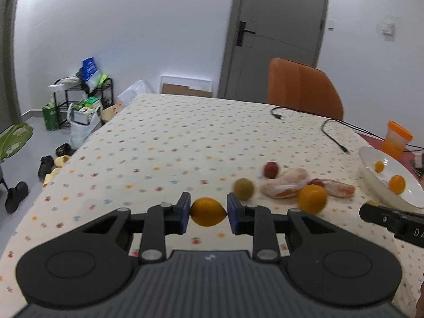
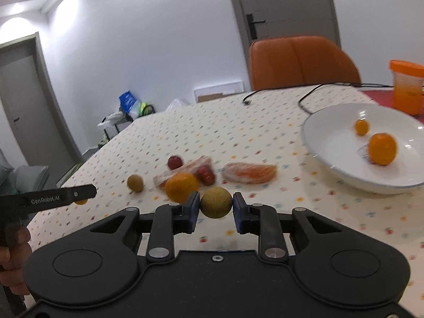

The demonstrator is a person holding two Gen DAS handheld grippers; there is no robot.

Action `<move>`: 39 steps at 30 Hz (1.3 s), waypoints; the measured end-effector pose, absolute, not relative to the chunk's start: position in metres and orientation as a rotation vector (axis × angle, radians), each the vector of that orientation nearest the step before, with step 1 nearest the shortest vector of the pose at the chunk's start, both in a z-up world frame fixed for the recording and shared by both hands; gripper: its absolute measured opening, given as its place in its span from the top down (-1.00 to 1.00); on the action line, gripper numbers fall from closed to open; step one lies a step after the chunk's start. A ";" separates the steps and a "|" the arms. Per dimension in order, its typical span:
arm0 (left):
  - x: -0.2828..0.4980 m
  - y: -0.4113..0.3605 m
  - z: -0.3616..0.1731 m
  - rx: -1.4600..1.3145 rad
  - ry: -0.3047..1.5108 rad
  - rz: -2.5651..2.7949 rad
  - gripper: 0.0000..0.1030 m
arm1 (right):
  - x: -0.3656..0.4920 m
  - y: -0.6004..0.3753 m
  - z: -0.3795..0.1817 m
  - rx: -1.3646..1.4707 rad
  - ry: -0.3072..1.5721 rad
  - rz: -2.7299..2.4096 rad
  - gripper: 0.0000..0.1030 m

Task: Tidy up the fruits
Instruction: 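Carry both held fruits over the white bowl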

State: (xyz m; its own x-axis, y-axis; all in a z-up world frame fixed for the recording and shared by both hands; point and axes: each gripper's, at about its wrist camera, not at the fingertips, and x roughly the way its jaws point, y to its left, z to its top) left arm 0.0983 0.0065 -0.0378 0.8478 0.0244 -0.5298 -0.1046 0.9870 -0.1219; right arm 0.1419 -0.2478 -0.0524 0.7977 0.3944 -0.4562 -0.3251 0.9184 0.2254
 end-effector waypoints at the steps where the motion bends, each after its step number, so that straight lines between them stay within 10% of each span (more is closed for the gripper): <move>1: 0.099 0.001 -0.036 -0.142 0.553 0.059 0.45 | 0.141 -0.253 -0.051 0.145 0.512 0.380 0.51; 39: 0.136 -0.156 -0.008 0.001 0.488 -0.192 0.45 | 0.124 -0.380 -0.045 0.303 0.353 0.198 0.51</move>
